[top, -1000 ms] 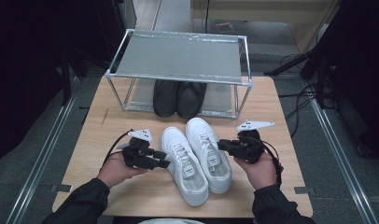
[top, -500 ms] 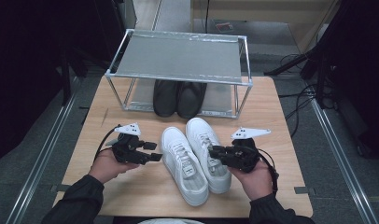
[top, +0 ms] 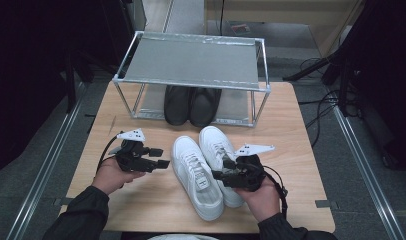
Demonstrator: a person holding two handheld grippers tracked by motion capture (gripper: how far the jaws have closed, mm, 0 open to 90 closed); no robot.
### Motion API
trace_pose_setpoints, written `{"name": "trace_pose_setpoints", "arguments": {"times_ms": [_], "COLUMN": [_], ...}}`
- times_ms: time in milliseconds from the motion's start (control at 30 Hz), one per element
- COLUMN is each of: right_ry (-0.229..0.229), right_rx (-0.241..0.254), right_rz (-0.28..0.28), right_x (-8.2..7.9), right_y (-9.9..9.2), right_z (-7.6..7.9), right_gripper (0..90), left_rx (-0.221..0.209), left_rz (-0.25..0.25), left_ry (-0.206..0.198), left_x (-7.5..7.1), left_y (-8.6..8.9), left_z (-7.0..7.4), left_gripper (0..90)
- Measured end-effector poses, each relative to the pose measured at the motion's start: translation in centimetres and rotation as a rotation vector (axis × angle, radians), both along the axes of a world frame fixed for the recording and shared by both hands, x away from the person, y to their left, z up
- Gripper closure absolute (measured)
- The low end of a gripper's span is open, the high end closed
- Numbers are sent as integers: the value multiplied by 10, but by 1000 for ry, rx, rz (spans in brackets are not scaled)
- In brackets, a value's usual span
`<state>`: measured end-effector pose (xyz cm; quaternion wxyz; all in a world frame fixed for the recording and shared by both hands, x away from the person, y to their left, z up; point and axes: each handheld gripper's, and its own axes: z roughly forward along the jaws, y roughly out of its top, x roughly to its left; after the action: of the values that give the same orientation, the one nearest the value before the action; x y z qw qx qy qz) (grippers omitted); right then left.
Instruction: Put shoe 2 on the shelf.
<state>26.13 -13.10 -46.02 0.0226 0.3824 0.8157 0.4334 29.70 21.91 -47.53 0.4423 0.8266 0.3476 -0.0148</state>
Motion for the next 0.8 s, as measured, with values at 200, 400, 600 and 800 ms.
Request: {"name": "trace_pose_setpoints", "arguments": {"times_ms": [200,400,600,800], "right_ry": [15,-20,-18,-45], "right_rx": [-20,-49,-29,-57], "right_rz": [-46,-87,-132,-162], "right_x": [-1,-6,-8,-9], "right_y": [13,26,27,33], "right_z": [-3,-10,-12,-16], "right_gripper": [393,391,429,437], "left_rx": [-5,-9,-23,-17], "left_rz": [0,11,19,30], "left_ry": [-2,-5,-10,-1], "left_x": [0,0,-1,0], "left_y": [1,3,2,2], "left_z": [1,2,3,3], "left_gripper": [397,397,406,415]}}
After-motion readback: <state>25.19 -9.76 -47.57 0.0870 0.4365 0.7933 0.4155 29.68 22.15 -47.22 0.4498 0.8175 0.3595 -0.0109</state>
